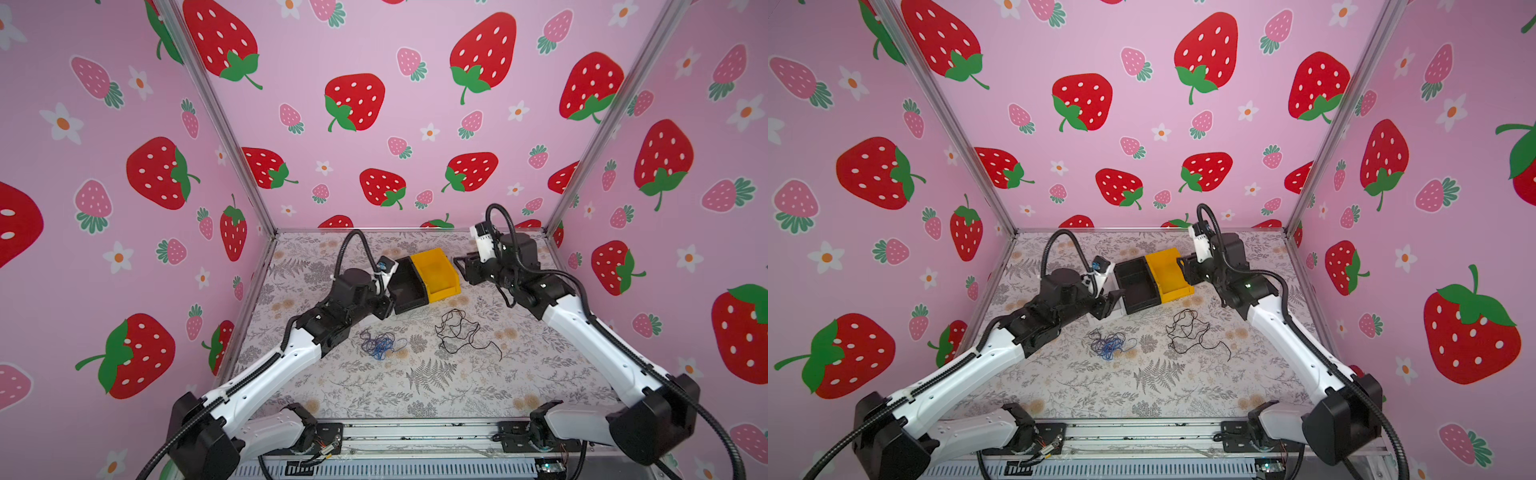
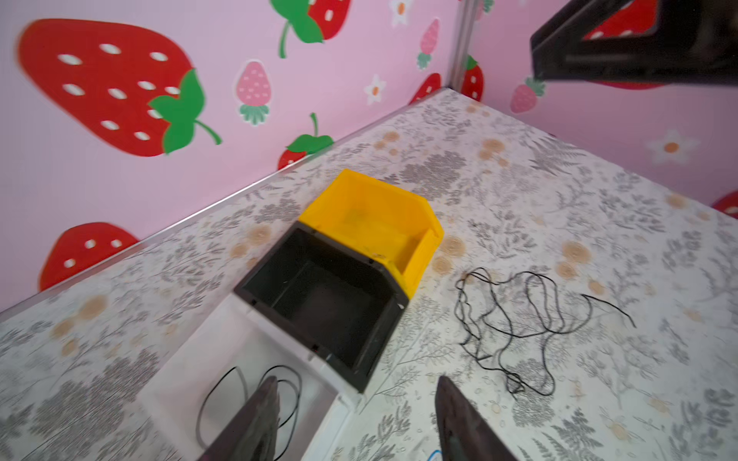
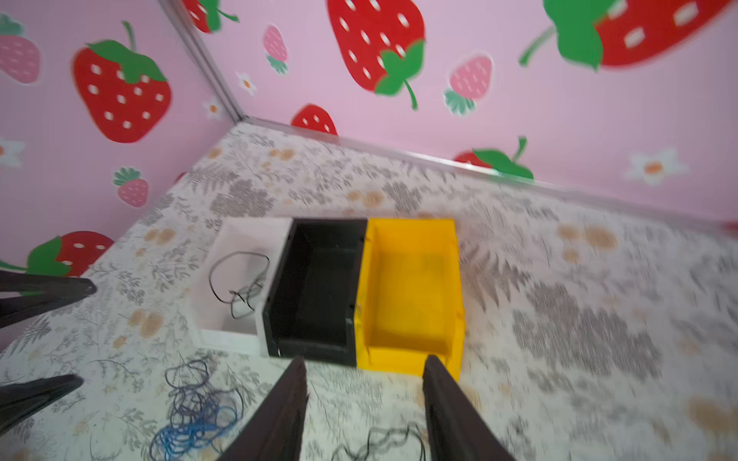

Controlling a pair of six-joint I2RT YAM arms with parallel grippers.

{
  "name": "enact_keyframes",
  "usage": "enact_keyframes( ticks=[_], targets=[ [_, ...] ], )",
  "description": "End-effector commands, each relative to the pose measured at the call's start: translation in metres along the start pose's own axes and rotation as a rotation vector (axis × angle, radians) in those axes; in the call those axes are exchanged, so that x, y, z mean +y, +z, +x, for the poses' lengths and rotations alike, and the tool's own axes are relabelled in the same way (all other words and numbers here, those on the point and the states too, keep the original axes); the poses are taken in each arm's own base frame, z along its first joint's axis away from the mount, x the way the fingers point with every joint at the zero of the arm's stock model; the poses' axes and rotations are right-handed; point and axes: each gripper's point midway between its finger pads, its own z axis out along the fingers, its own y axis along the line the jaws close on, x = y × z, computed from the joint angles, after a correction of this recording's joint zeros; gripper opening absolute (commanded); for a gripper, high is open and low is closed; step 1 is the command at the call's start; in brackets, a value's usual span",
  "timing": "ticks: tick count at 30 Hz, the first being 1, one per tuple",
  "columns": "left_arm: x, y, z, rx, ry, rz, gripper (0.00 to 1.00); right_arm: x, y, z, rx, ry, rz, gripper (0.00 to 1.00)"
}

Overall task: Untangle the cables
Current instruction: 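Withdraw both grippers from the white bin toward the remaining black cable tangle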

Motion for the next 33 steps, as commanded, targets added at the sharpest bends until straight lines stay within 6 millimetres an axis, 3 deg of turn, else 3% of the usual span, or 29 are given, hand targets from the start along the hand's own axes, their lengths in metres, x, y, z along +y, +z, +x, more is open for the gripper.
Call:
enact_keyframes(
  ticks=[1,3,7,10,13,19,28,33],
  targets=[
    [-0.036,0.027,-0.004,0.039,0.041,0.134,0.62,-0.025,-0.008,0.101,0.265,0.184,0.102,0.49],
    [-0.050,0.049,-0.005,0.068,0.012,0.179,0.61,-0.040,-0.014,0.134,0.312,0.279,0.151,0.48],
    [-0.080,0.087,0.003,0.172,0.042,0.231,0.57,-0.060,-0.017,0.176,0.360,0.407,0.199,0.47],
    [-0.111,0.114,0.018,0.249,0.109,0.287,0.54,-0.065,-0.012,0.192,0.378,0.484,0.171,0.46],
    [-0.122,0.140,0.030,0.302,0.106,0.302,0.52,-0.065,-0.006,0.196,0.377,0.516,0.139,0.43],
    [-0.128,0.178,0.063,0.449,0.124,0.312,0.51,-0.062,-0.006,0.212,0.428,0.541,0.120,0.41],
    [-0.105,0.205,0.094,0.540,0.099,0.198,0.56,-0.067,-0.009,0.232,0.473,0.559,0.148,0.41],
    [-0.101,0.219,0.103,0.582,0.098,0.195,0.44,-0.063,-0.009,0.243,0.507,0.574,0.130,0.41]
  ],
)
